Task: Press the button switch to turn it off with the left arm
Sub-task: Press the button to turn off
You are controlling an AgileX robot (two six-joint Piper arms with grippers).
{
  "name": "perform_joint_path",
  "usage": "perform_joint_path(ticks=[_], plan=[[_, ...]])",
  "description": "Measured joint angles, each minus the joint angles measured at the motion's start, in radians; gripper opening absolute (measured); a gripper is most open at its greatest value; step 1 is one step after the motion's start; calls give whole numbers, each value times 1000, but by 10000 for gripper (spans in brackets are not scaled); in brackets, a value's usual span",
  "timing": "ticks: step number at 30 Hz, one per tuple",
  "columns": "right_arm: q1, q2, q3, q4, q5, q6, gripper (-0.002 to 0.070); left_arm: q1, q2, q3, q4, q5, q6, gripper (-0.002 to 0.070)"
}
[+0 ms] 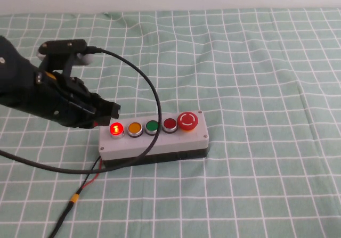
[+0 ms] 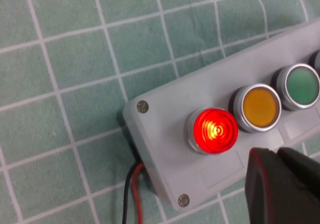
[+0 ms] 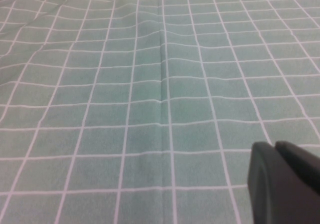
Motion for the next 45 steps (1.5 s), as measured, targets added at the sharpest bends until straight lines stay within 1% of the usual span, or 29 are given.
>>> perform_joint_path(ticks=[3, 15, 26, 34, 45], plan=[[0, 0, 0, 0, 0, 0, -17, -17, 25, 0, -2, -24, 9, -2], [0, 0, 0, 0, 0, 0, -17, -19, 90, -1, 5, -84, 20, -2], [0, 0, 0, 0, 0, 0, -17, -19, 128, -5, 5, -78, 27, -2], [0, 0, 0, 0, 0, 0, -17, -19, 137, -10, 41, -73, 30, -2], [0, 0, 0, 0, 0, 0, -17, -19, 156, -19, 45, -69, 29, -2]])
